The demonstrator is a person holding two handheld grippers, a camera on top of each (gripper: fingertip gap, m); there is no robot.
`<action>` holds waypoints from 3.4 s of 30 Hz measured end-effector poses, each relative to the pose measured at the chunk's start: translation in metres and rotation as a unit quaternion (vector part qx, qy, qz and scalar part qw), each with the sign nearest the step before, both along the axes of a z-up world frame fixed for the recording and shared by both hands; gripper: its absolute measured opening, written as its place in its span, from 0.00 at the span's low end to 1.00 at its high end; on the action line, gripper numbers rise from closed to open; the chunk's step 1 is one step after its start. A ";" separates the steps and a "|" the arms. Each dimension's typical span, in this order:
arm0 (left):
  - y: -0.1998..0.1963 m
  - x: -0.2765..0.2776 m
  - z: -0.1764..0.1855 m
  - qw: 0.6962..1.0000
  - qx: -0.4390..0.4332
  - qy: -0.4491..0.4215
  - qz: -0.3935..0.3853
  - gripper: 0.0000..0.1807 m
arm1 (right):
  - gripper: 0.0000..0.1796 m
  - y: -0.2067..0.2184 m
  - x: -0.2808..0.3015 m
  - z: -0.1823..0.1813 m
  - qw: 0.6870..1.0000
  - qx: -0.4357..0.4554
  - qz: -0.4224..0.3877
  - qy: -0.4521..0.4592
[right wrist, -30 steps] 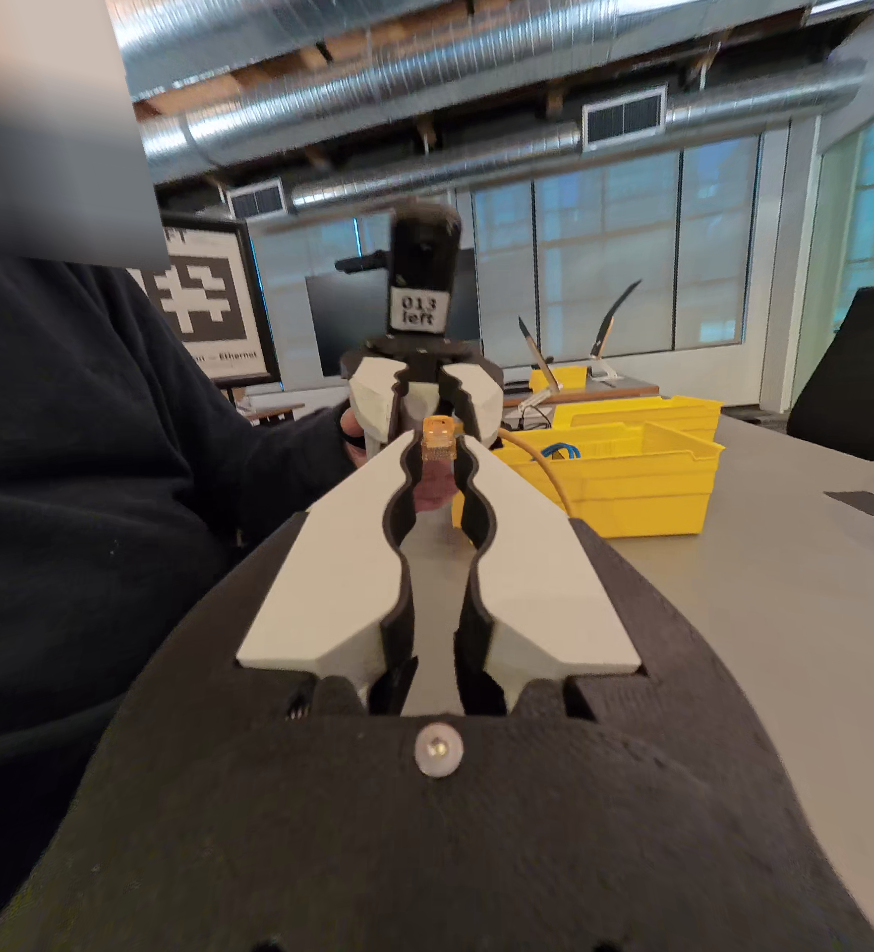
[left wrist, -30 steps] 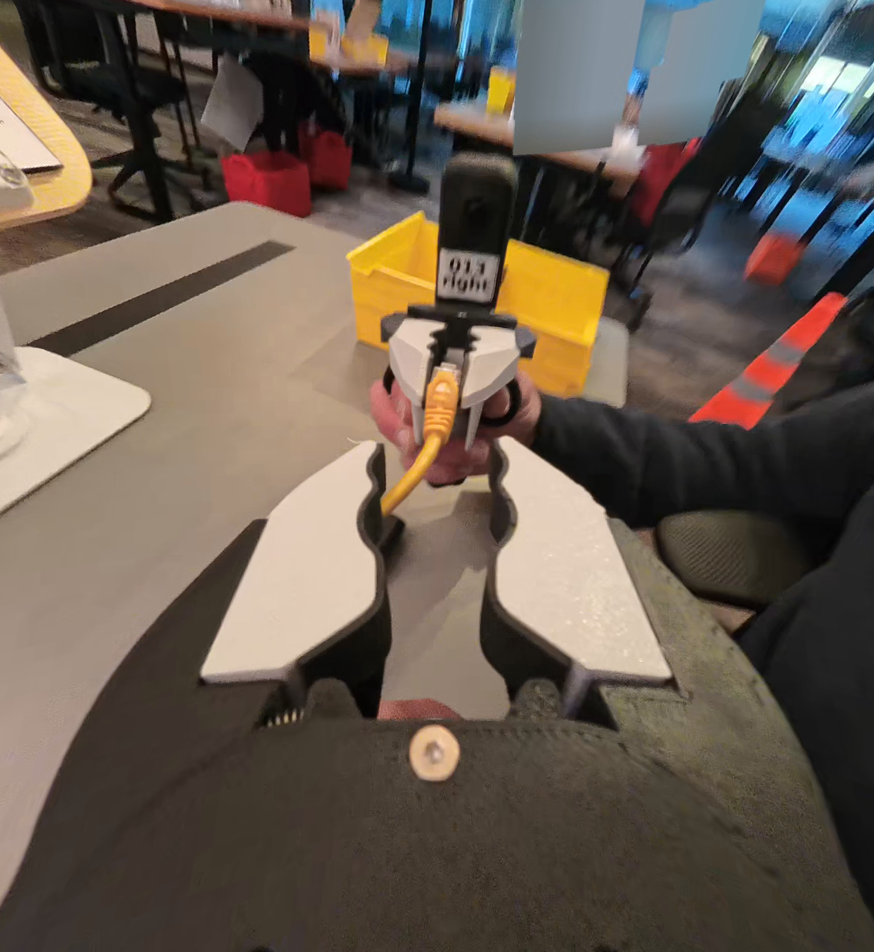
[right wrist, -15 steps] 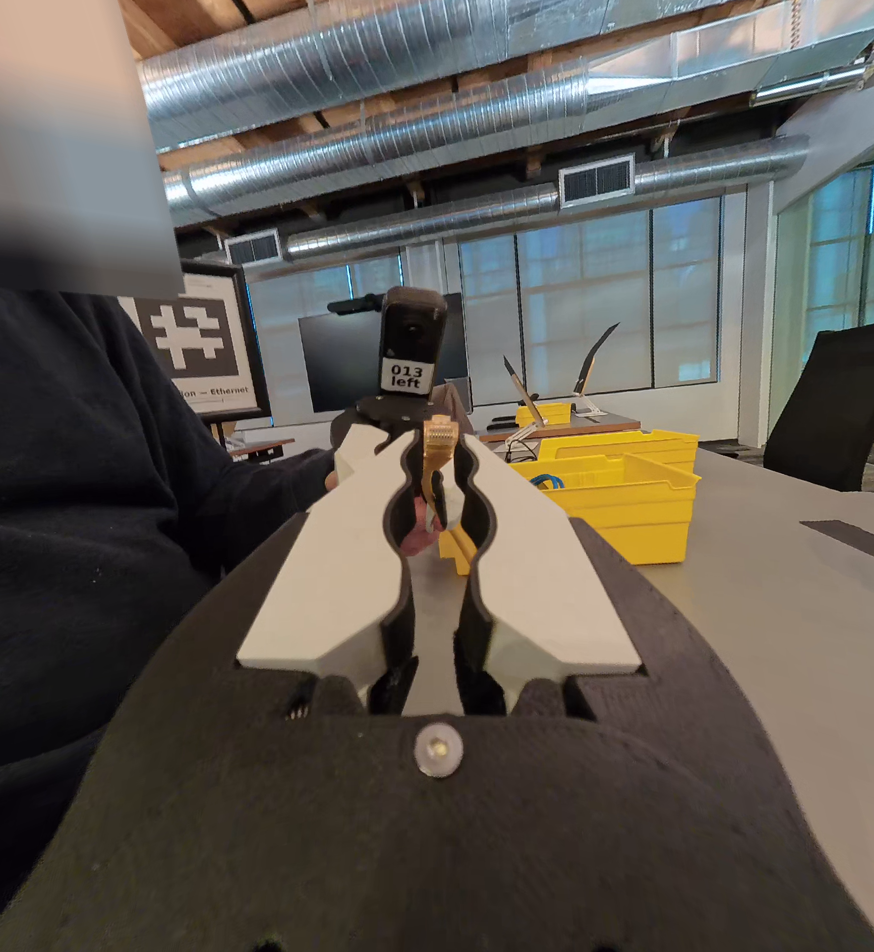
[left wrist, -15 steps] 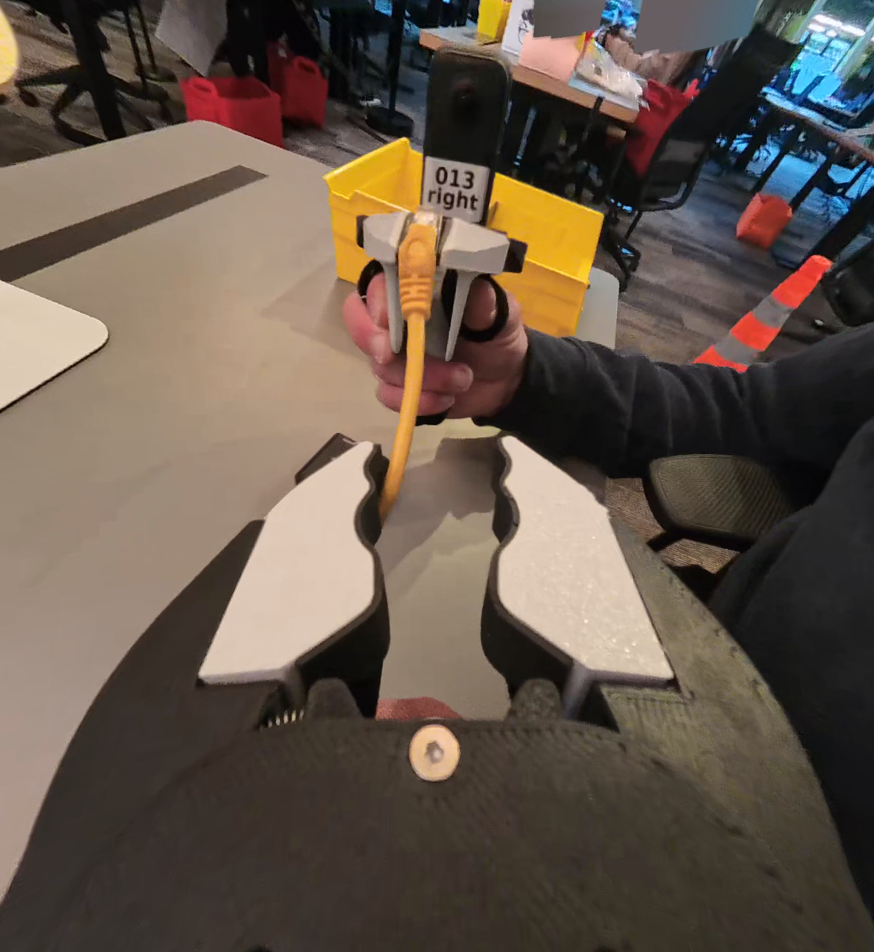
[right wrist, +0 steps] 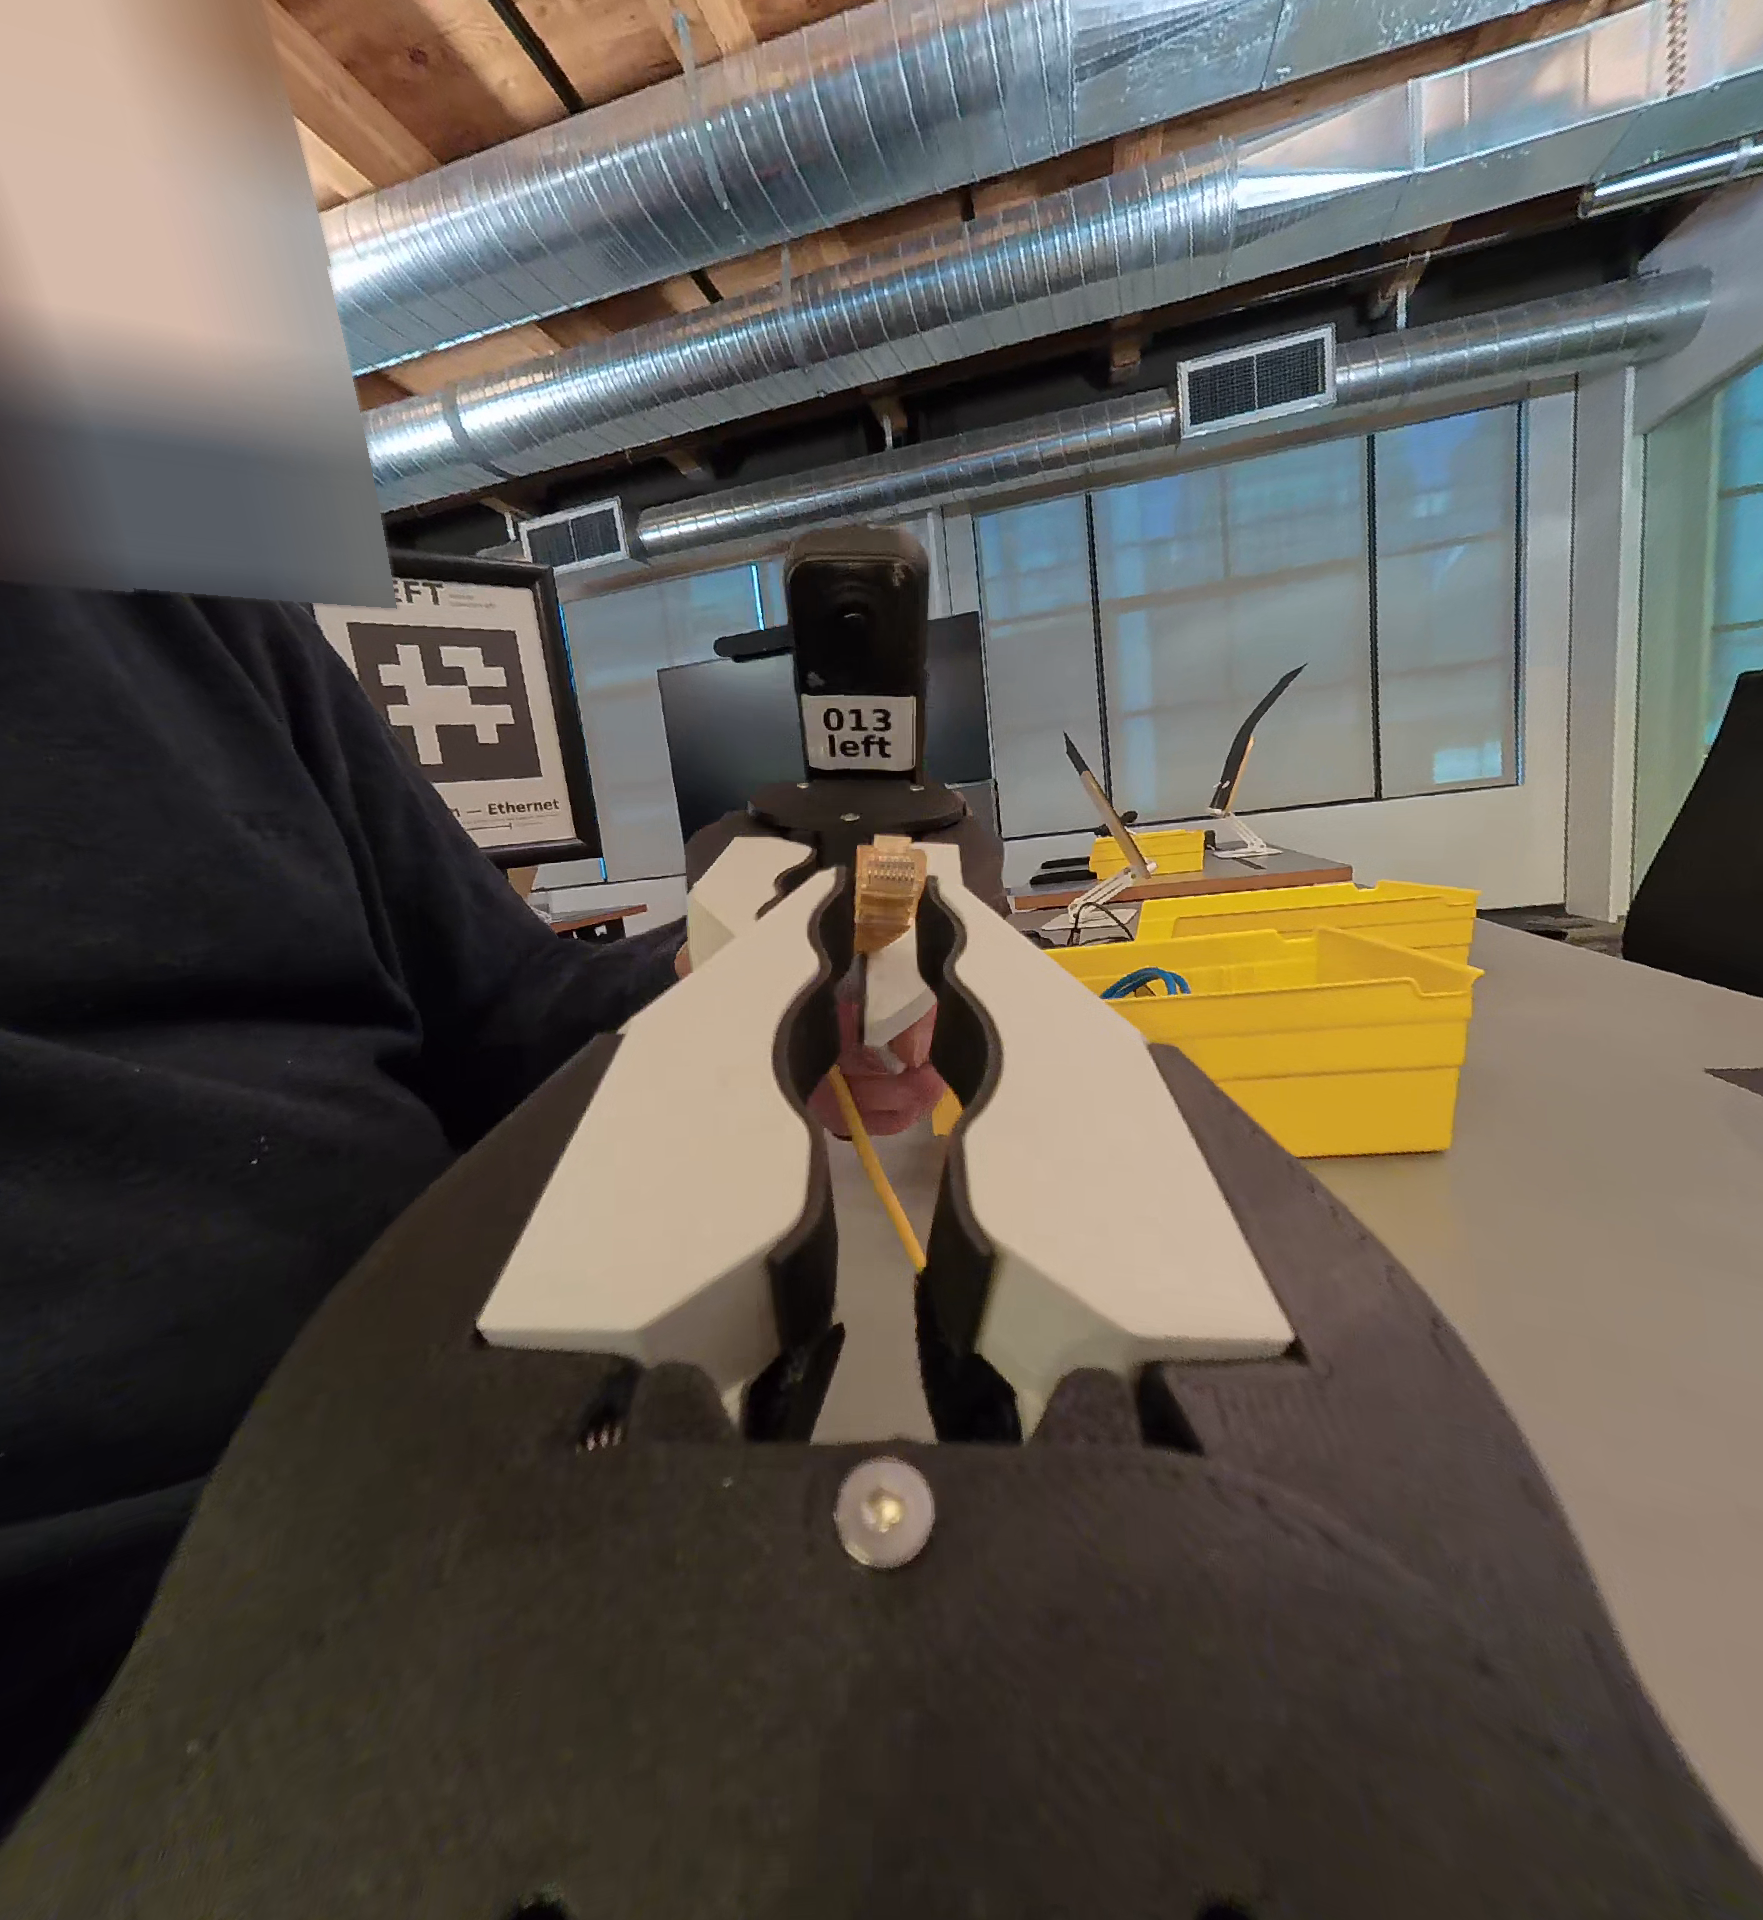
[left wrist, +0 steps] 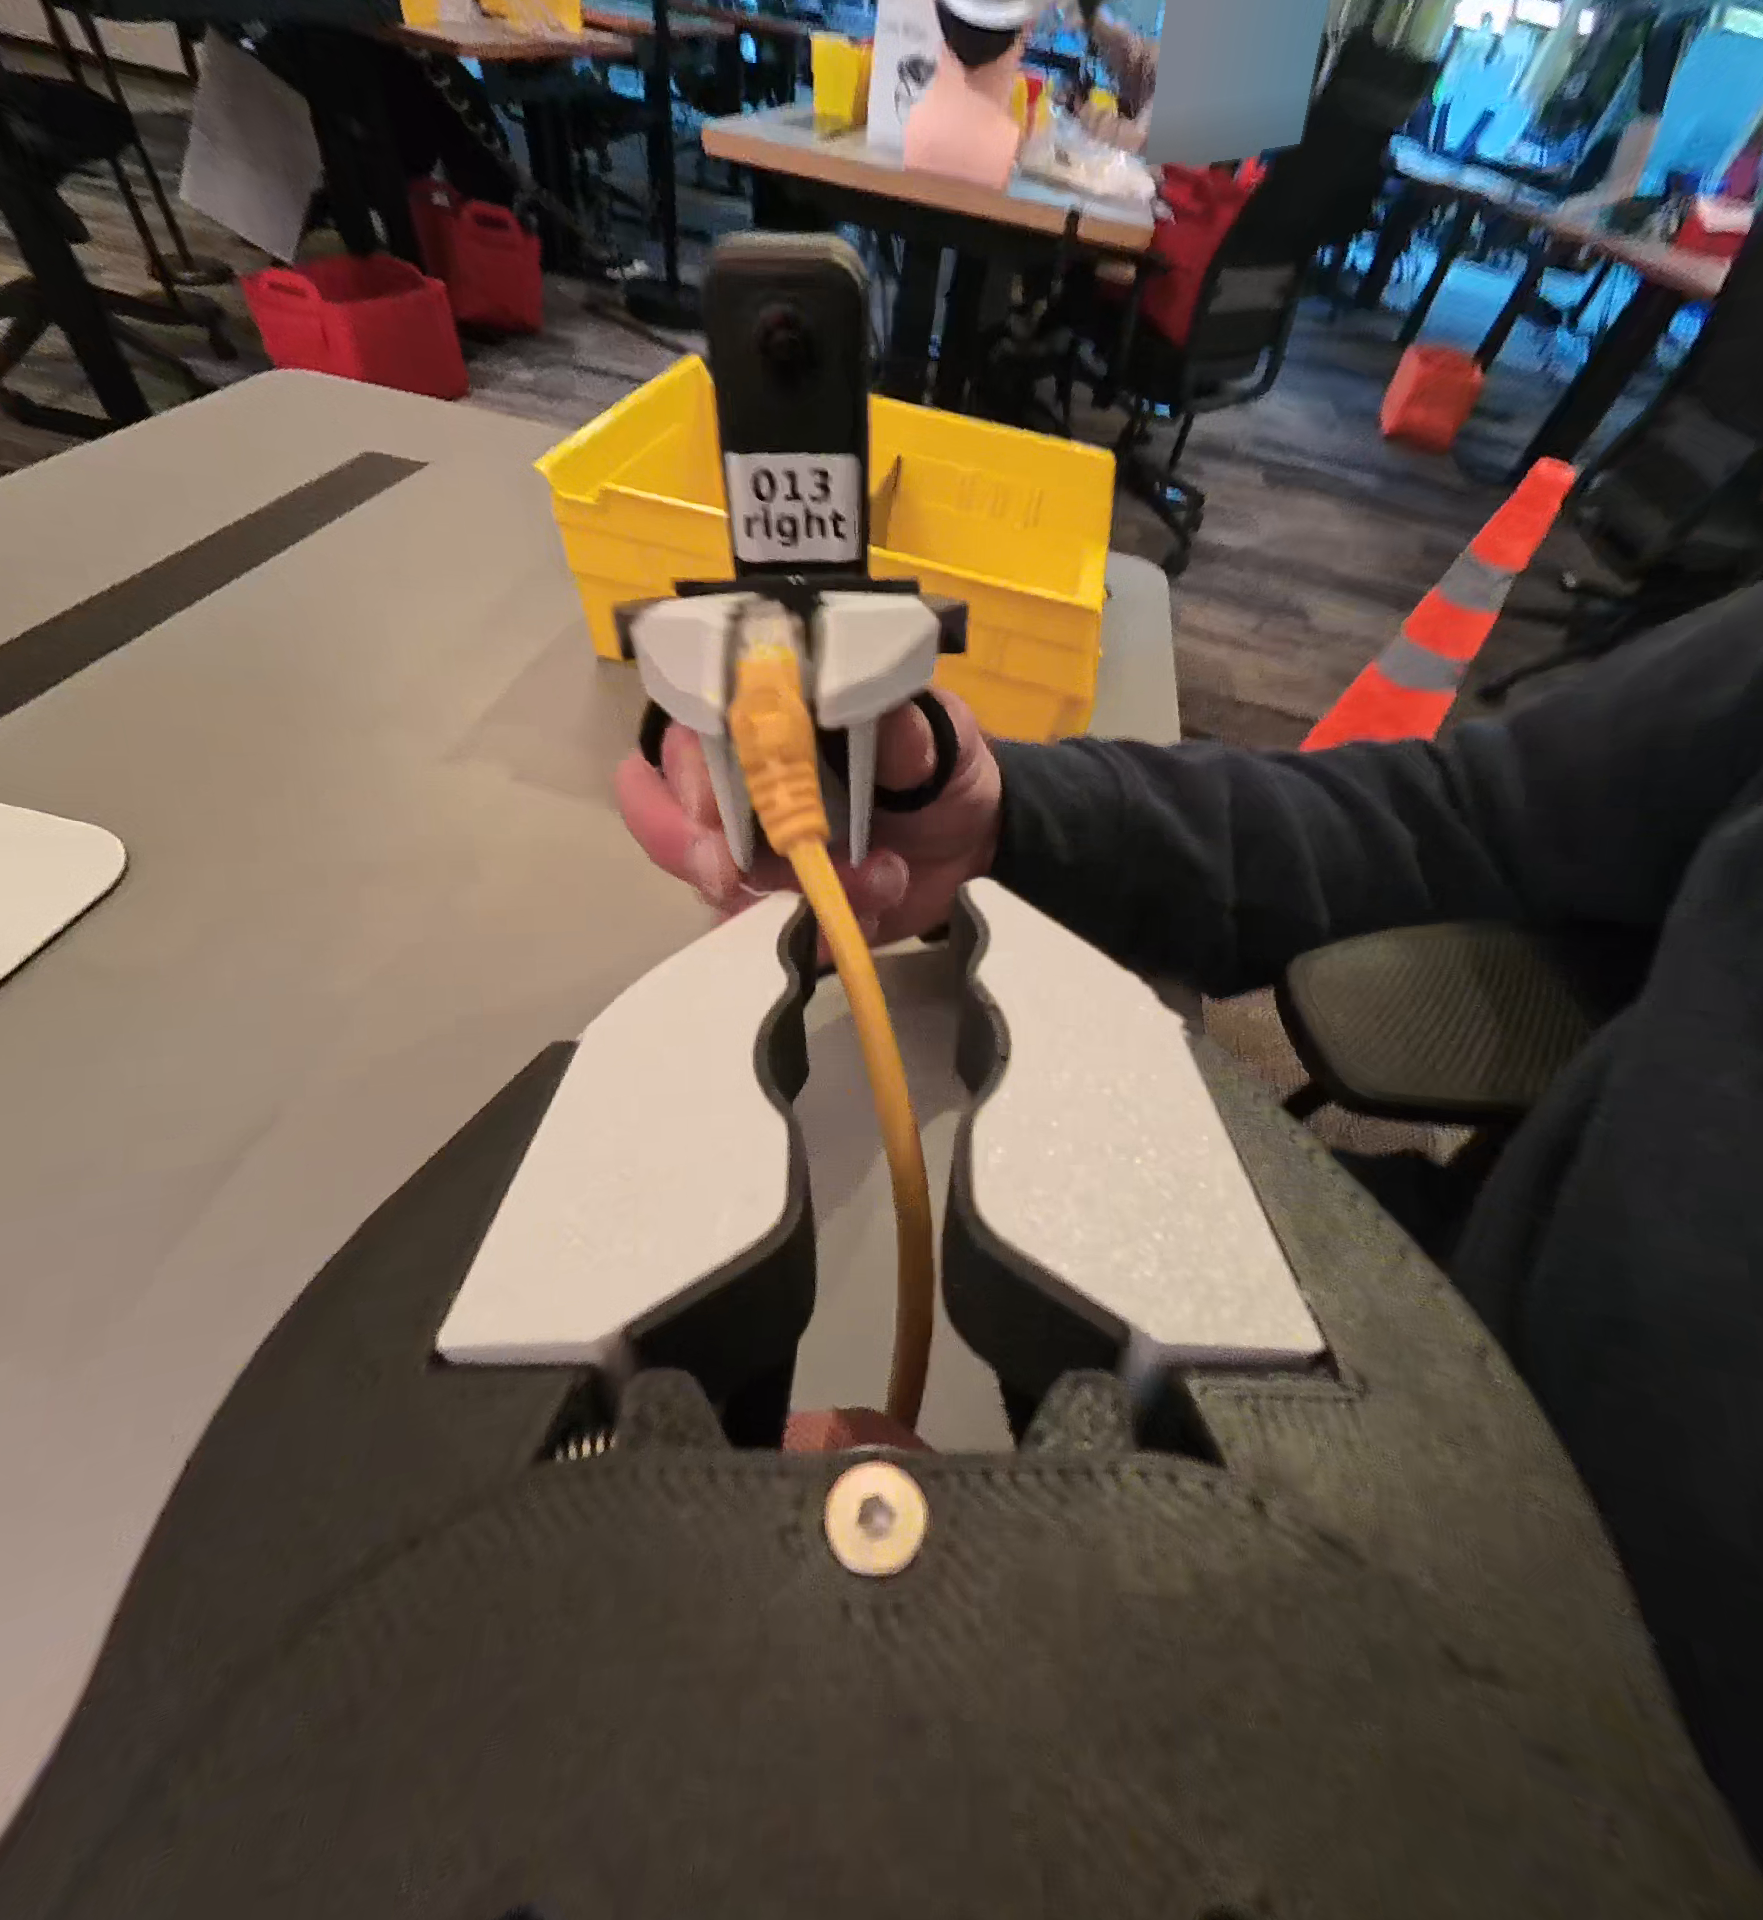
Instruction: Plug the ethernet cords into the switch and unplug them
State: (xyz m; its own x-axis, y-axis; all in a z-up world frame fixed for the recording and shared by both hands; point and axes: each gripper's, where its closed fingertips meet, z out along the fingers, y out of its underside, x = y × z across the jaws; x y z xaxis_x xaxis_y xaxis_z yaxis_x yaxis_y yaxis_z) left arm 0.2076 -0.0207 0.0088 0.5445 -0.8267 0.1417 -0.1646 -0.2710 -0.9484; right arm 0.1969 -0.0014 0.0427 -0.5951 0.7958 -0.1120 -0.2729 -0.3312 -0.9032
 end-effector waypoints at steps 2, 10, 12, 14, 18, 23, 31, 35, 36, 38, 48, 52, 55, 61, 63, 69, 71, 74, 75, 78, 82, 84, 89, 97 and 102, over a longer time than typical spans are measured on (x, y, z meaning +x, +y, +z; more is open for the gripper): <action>0.005 0.001 0.006 0.999 0.004 -0.035 0.004 0.11 | 0.06 -0.002 0.000 0.001 1.000 -0.005 0.005 0.005; 0.021 -0.001 0.012 0.990 0.073 -0.073 0.092 0.03 | 0.06 0.004 0.003 0.005 0.999 -0.038 0.001 0.021; 0.020 0.000 0.015 0.986 0.089 -0.089 0.106 0.03 | 0.06 0.003 0.003 0.007 0.999 -0.047 0.004 0.028; 0.018 0.000 0.018 0.982 0.108 -0.107 0.113 0.03 | 0.06 0.000 0.004 0.010 0.998 -0.050 0.009 0.034; 0.014 0.003 0.023 0.972 0.143 -0.137 0.127 0.06 | 0.06 -0.003 0.004 0.014 0.997 -0.063 0.015 0.046; 0.012 0.003 0.027 0.964 0.157 -0.171 0.132 0.05 | 0.06 -0.006 0.005 0.017 0.996 -0.069 0.018 0.055; 0.015 -0.004 0.034 0.959 0.162 -0.180 0.148 0.08 | 0.06 -0.005 0.004 0.015 0.996 -0.072 0.014 0.051; 0.014 0.000 0.033 0.961 0.158 -0.175 0.143 0.06 | 0.06 -0.005 0.005 0.015 0.996 -0.075 0.018 0.053; 0.015 0.000 0.032 0.963 0.155 -0.165 0.144 0.06 | 0.05 -0.004 0.005 0.014 0.996 -0.072 0.016 0.049; 0.016 0.000 0.030 0.968 0.154 -0.136 0.144 0.05 | 0.05 -0.004 0.006 0.012 0.998 -0.058 0.007 0.038; 0.011 -0.010 0.021 0.986 0.113 0.076 0.092 0.06 | 0.10 -0.012 0.000 -0.005 0.977 0.168 -0.065 -0.118; 0.005 -0.011 0.016 0.983 0.105 0.138 0.067 0.05 | 0.06 -0.014 0.000 -0.011 0.965 0.205 -0.062 -0.153; 0.003 -0.011 0.019 0.981 0.107 0.149 0.060 0.05 | 0.08 -0.016 0.000 -0.007 0.962 0.215 -0.062 -0.158; 0.002 -0.010 0.009 0.974 0.105 0.196 0.050 0.05 | 0.08 -0.018 0.001 -0.011 0.943 0.270 -0.069 -0.183; 0.002 -0.009 0.011 0.975 0.105 0.190 0.051 0.05 | 0.08 -0.019 -0.001 -0.015 0.939 0.274 -0.061 -0.197; 0.001 -0.009 0.018 0.975 0.108 0.190 0.041 0.05 | 0.06 -0.022 -0.001 -0.016 0.943 0.272 -0.054 -0.185; 0.001 -0.009 0.017 0.973 0.109 0.200 0.040 0.05 | 0.12 -0.021 -0.001 -0.016 0.944 0.264 -0.052 -0.189; 0.001 -0.008 0.014 0.972 0.105 0.207 0.038 0.05 | 0.11 -0.020 0.002 -0.012 0.945 0.265 -0.053 -0.183; 0.002 -0.007 0.013 0.972 0.106 0.209 0.036 0.05 | 0.08 -0.021 0.002 -0.013 0.943 0.271 -0.054 -0.186; 0.002 -0.007 0.013 0.972 0.104 0.205 0.037 0.05 | 0.06 -0.021 0.002 -0.015 0.940 0.280 -0.054 -0.186; 0.007 -0.007 0.027 0.979 0.115 0.157 0.063 0.07 | 0.06 -0.017 0.004 -0.002 0.958 0.237 -0.060 -0.147; 0.010 -0.009 0.035 0.983 0.114 0.118 0.084 0.11 | 0.06 -0.014 0.005 0.002 0.968 0.209 -0.060 -0.122; 0.005 -0.005 0.034 0.991 0.069 0.051 0.103 0.25 | 0.06 -0.010 0.008 0.008 0.990 0.116 -0.052 -0.052; 0.008 0.003 0.041 0.988 0.056 -0.109 0.091 0.11 | 0.06 -0.018 0.010 0.009 0.999 0.049 -0.017 0.000; 0.009 0.009 0.042 0.982 0.097 -0.132 0.096 0.09 | 0.06 -0.014 0.013 0.010 1.000 0.021 -0.006 0.012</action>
